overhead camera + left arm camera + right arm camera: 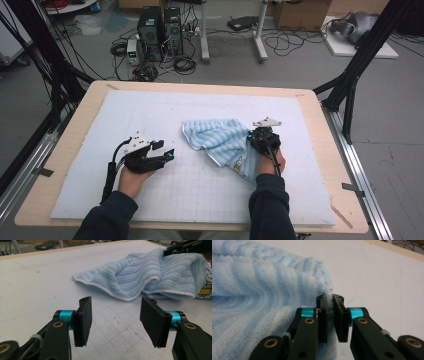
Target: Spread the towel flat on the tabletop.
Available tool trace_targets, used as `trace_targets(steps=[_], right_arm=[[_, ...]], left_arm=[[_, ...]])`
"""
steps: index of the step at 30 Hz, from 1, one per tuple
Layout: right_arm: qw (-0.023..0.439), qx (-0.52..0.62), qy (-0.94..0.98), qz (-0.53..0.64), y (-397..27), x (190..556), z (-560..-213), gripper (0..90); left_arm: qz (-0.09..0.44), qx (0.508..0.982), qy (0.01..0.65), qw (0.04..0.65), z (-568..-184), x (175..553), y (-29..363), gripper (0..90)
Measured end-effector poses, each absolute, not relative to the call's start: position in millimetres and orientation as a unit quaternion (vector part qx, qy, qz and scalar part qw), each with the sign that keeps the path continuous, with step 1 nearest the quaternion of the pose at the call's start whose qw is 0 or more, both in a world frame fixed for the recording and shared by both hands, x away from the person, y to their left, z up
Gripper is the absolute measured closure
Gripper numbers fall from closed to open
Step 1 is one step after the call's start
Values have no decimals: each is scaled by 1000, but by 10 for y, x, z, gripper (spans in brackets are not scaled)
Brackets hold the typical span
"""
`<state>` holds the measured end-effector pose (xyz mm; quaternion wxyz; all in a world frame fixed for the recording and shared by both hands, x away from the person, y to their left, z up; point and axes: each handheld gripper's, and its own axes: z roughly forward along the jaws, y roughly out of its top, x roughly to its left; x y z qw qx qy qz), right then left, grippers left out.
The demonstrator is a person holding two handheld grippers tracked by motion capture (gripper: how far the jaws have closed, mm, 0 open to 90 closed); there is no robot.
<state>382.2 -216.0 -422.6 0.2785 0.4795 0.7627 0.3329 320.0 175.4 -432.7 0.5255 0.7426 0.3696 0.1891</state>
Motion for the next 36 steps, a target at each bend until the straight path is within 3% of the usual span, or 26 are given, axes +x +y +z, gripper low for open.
trace_targets(steps=[5,11,16,18,19,22,28,30,31,32,33,35,36], right_arm=[[263,455,765,374,-2176,3750,-4160,662],[265,402,768,422,-2150,3539,-3967,593],[215,315,792,477,-2099,3259,-3899,586],[200,284,810,473,-2039,3148,-3918,585],[180,264,825,466,-1961,3085,-3973,528],[162,255,844,443,-1840,3092,-4093,493],[159,258,881,362,-1530,3218,-4327,472],[166,261,886,346,-1490,3241,-4364,488],[169,265,885,344,-1471,3263,-4380,526],[178,279,879,342,-1470,3301,-4366,655],[178,279,879,342,-1470,3301,-4366,655],[171,283,880,341,-1474,3329,-4348,767],[171,283,880,341,-1474,3329,-4348,767]], left_arm=[[188,744,369,525,-4339,3200,1748,434],[189,742,366,528,-4333,3191,1759,433],[192,739,368,530,-4338,3192,1799,427],[192,739,368,531,-4342,3189,1814,425],[194,739,367,530,-4342,3186,1825,423],[195,738,367,531,-4343,3184,1852,416],[203,736,371,529,-4338,3167,1922,387],[202,734,373,530,-4338,3164,1953,386],[204,735,372,528,-4335,3162,1968,385],[204,735,373,529,-4332,3158,1978,386],[205,735,372,529,-4328,3155,1989,386],[208,728,376,534,-4321,3155,2021,388],[208,728,376,534,-4321,3155,2021,389]])
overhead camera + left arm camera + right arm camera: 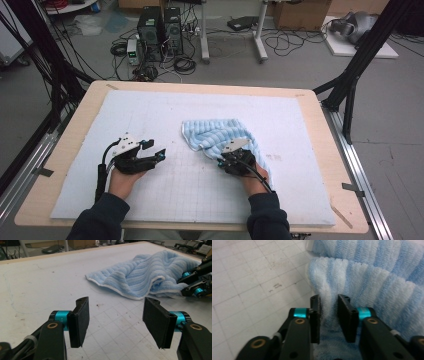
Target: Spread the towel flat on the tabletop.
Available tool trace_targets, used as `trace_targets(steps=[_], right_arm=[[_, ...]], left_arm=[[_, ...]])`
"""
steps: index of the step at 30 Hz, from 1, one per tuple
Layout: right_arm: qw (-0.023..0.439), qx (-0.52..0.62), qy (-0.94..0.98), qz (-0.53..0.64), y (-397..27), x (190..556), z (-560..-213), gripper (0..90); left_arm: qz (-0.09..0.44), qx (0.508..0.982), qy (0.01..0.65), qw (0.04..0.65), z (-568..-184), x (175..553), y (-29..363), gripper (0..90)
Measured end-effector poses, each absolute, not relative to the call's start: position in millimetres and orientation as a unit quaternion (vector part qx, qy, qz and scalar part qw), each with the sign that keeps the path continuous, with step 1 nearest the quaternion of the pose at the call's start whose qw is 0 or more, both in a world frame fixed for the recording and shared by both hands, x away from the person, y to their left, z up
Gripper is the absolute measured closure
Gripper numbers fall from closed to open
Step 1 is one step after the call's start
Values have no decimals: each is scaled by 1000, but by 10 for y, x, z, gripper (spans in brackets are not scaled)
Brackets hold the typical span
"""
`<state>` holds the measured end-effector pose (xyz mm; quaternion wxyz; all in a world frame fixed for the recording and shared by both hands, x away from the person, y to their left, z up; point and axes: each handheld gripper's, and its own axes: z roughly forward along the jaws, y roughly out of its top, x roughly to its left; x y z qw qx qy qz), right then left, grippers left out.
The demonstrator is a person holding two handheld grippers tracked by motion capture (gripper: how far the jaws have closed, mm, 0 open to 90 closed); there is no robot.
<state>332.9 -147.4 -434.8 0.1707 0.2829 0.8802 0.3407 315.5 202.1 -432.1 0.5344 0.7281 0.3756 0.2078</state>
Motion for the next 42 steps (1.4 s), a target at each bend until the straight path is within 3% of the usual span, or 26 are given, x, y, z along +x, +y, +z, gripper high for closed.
trace_targets(steps=[9,14,27,31,37,42], right_arm=[[29,197,890,410,-1239,3212,-4172,783],[16,188,888,419,-1171,3239,-4067,773],[169,367,833,378,-1518,3869,-4151,764],[186,381,825,372,-1512,3884,-4193,729],[188,384,810,402,-1589,3816,-4133,566],[198,368,801,429,-1700,3666,-4009,504]], left_arm=[[209,722,382,538,-4346,3141,2096,404],[212,720,382,539,-4337,3134,2118,409],[208,720,382,541,-4358,3148,2062,420],[210,717,385,542,-4337,3159,2030,426],[204,720,379,544,-4326,3161,1985,416],[187,732,358,548,-4296,3178,1899,433]])
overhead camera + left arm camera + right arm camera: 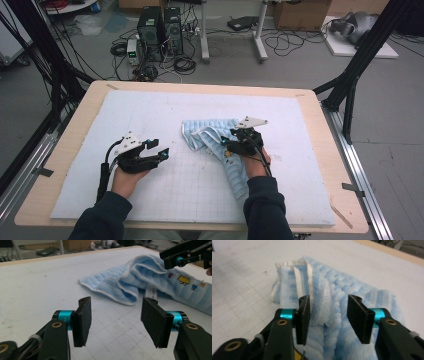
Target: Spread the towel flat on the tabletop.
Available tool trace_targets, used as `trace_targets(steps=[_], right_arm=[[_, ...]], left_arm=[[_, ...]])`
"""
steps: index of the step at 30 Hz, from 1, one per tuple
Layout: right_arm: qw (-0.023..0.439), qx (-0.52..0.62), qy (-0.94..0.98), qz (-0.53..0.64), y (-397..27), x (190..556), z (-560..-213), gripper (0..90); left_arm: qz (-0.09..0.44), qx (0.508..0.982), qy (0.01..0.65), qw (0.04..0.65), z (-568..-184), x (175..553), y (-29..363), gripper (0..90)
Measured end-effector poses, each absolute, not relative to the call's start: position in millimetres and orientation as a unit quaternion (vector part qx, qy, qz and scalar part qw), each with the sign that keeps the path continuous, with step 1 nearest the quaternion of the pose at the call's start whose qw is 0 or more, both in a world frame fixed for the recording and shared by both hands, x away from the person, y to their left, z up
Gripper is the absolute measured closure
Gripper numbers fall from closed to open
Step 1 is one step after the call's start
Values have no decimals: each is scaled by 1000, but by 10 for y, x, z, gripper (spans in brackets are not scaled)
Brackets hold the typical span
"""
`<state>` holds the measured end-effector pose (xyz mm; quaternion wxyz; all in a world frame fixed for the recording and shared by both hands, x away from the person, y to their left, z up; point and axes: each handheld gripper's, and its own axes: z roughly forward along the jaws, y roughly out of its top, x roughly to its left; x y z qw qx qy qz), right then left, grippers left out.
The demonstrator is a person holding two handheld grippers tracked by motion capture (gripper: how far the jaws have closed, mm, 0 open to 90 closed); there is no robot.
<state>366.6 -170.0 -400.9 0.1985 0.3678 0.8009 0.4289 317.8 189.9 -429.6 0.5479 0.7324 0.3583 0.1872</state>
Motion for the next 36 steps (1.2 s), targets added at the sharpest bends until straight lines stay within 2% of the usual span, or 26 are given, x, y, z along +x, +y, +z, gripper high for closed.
trace_targets(steps=[4,16,28,31,36], right_arm=[[208,367,790,445,-1815,3578,-3944,463],[231,361,781,455,-2257,3098,-4013,461],[232,395,760,462,-2661,2887,-4151,449],[234,396,756,465,-2711,2858,-4156,449],[228,402,753,469,-2749,2842,-4175,449]], left_arm=[[178,742,341,549,-4281,3204,1801,453],[153,773,289,544,-4228,3385,1280,500],[151,767,310,541,-4297,3729,982,523],[155,778,313,523,-4332,3777,904,528],[180,786,333,488,-4354,3829,811,596]])
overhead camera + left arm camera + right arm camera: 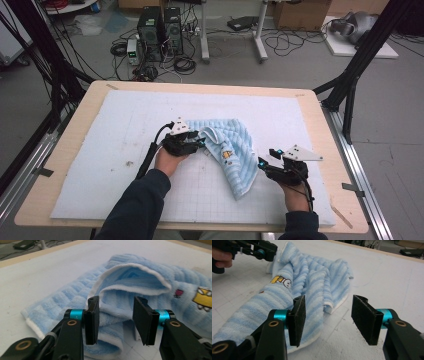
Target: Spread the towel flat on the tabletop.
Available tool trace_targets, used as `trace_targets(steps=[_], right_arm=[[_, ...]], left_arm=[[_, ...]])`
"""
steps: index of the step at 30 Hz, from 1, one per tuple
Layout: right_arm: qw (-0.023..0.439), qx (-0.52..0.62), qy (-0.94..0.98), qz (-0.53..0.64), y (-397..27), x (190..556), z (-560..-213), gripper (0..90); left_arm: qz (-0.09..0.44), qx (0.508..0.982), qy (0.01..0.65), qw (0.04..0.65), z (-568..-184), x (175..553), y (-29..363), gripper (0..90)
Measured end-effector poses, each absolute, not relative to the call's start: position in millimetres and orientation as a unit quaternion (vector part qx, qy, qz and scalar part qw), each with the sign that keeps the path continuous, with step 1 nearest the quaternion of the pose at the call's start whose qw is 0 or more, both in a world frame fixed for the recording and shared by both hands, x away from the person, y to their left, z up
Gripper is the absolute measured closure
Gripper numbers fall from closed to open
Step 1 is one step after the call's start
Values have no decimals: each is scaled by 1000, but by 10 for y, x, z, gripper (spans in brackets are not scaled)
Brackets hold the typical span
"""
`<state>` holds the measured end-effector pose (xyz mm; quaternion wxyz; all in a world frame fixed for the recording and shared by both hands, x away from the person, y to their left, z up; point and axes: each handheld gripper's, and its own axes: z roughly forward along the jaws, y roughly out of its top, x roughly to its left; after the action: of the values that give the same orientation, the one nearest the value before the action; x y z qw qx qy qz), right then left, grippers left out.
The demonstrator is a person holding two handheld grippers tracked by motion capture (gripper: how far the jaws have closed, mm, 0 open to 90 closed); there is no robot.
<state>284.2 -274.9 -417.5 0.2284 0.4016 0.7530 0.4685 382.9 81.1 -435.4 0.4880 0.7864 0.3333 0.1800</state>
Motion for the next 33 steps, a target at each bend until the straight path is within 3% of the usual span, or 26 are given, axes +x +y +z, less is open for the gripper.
trace_targets(steps=[3,6,10,12,13,14,16,20,25,30,33], right_arm=[[226,402,752,470,-2753,2838,-4184,448],[224,403,751,472,-2752,2845,-4194,446],[222,401,752,473,-2734,2850,-4195,446],[221,401,753,473,-2726,2846,-4193,446],[222,400,753,473,-2724,2846,-4192,445],[222,401,752,473,-2722,2842,-4192,445],[225,403,752,471,-2723,2843,-4194,443],[223,405,750,474,-2718,2852,-4211,440],[220,405,749,476,-2706,2858,-4206,438],[219,402,749,479,-2703,2866,-4199,438],[218,403,747,481,-2705,2863,-4199,437]], left_arm=[[193,797,333,465,-4379,3846,785,669],[197,805,331,451,-4409,3856,780,851],[204,808,324,448,-4419,3842,755,891],[215,802,321,456,-4388,3824,752,870],[216,793,323,469,-4368,3819,751,763],[221,786,325,476,-4344,3810,750,561],[236,776,323,488,-4326,3798,738,509],[231,793,311,470,-4392,3820,710,593],[226,804,319,449,-4473,3849,658,624],[231,816,314,427,-4490,3854,612,778],[222,818,315,427,-4449,3823,628,795]])
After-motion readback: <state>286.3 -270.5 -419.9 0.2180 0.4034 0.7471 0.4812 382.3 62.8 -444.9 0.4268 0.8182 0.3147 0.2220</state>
